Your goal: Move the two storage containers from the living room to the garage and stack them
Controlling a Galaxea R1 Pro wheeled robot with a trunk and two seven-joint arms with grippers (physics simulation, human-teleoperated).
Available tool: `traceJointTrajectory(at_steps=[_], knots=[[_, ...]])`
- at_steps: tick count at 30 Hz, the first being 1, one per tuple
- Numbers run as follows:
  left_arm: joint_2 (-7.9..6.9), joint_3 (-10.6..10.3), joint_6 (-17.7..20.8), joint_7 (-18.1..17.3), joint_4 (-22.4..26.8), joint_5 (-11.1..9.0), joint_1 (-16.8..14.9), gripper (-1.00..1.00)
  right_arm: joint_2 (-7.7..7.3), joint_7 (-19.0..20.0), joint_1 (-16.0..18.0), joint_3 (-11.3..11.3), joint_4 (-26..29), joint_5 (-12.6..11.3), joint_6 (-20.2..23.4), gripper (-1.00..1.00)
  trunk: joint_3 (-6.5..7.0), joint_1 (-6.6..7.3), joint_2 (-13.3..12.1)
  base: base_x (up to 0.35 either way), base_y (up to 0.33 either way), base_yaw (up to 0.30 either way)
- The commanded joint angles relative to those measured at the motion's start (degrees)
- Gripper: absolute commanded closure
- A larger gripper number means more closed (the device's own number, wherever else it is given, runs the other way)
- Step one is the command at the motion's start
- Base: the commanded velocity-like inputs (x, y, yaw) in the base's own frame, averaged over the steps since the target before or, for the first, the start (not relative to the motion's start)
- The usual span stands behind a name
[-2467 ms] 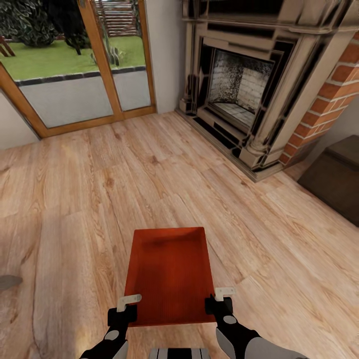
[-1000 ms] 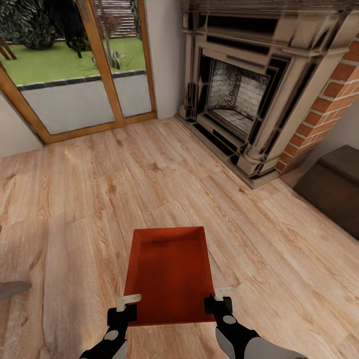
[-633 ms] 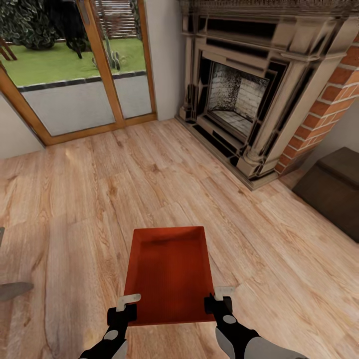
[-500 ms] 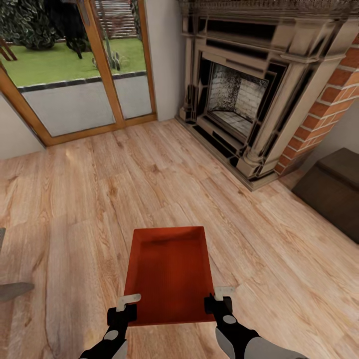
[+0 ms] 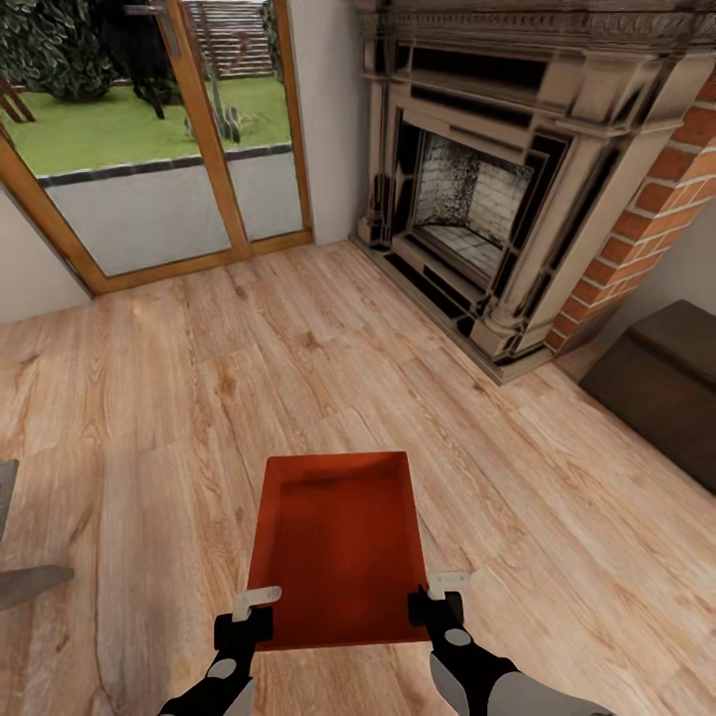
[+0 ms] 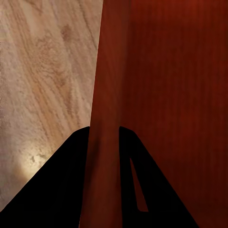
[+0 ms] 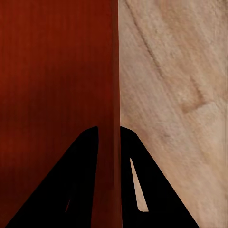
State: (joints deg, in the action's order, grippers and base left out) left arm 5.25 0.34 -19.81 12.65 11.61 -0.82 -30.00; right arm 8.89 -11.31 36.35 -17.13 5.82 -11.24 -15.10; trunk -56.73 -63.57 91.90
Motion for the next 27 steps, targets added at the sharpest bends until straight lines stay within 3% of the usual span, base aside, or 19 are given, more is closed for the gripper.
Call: traceJointTrajectory(at_steps=[1,27], knots=[[0.03,1.09,0.12,-0.22,0.35,1.26,-0.06,1.00,-0.02,0.06,-0.01,0.14,-0.23,-1.32,-0.28,1.00,0.15,0.23,-0.40,0.000,0.000,0.000],[0.03,1.14,0.12,-0.17,0.43,1.16,-0.06,1.00,-0.02,0.06,0.00,0.09,-0.27,-1.32,-0.29,1.00,4.82,5.94,-10.83,0.000,0.000,0.000]])
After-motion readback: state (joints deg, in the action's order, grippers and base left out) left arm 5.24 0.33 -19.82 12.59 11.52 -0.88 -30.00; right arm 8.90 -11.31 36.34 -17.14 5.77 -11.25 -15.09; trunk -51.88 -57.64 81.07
